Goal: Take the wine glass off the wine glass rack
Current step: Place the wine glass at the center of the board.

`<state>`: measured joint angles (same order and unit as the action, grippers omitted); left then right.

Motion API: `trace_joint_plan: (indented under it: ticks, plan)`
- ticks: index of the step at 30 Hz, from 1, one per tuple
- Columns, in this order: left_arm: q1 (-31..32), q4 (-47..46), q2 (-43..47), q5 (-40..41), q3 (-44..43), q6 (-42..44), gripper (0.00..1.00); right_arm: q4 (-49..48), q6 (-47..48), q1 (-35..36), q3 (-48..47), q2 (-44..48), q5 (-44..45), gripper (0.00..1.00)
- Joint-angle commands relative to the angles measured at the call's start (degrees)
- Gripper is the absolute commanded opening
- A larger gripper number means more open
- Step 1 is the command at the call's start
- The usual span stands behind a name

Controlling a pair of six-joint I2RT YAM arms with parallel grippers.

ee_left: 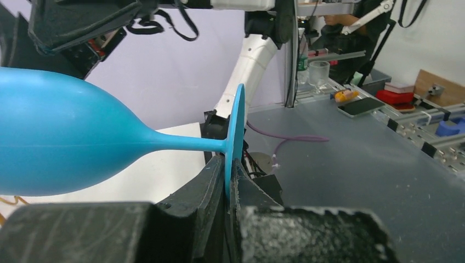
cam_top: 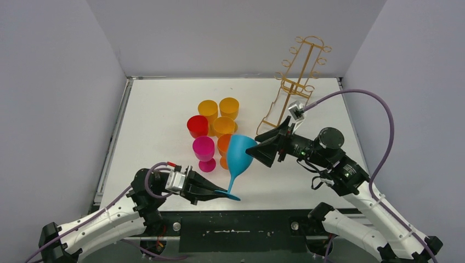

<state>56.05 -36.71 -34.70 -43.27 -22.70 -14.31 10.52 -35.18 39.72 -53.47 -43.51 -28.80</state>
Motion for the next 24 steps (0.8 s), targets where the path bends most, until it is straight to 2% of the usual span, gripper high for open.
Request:
trace_joint_plan:
  ticks: [1, 5, 8, 10, 15, 18, 20, 24]
  plan:
    - [0.2, -9.5, 0.3, -5.0, 2.3, -0.4, 0.0, -3.9, -0.3, -2.1, -4.1, -2.9, -12.4, 0.86]
    - [0.1, -10.5, 0.6, -6.2, 3.6, -0.9, 0.0, -5.8, -3.0, -8.9, -5.4, -5.6, -22.4, 0.82]
    - [0.0, -9.5, 1.1, -6.5, 3.8, -0.2, 0.0, -7.7, -6.2, -14.4, -5.8, -7.8, -28.7, 0.71]
    - [0.0, -6.4, 1.8, -5.3, 3.7, 1.7, 0.0, -11.7, -9.3, -16.2, -5.2, -10.3, -35.2, 0.61]
    - [-0.2, 8.9, 2.0, -6.0, -0.2, 10.8, 0.0, -11.5, -7.2, -16.2, -2.2, -12.2, -39.2, 0.52]
    - [-0.4, 17.5, 0.2, -7.7, -3.9, 15.7, 0.0, -15.0, -9.6, -16.1, -1.6, -12.6, -41.7, 0.51]
    - [-0.6, 21.6, -0.7, -8.0, -5.4, 18.9, 0.0, -15.4, -9.2, -16.5, -1.5, -12.5, -42.0, 0.56]
    - [-1.6, 23.0, -0.9, -7.8, -5.6, 20.5, 0.0, -17.5, -12.3, -16.5, 0.0, -13.3, -42.8, 0.57]
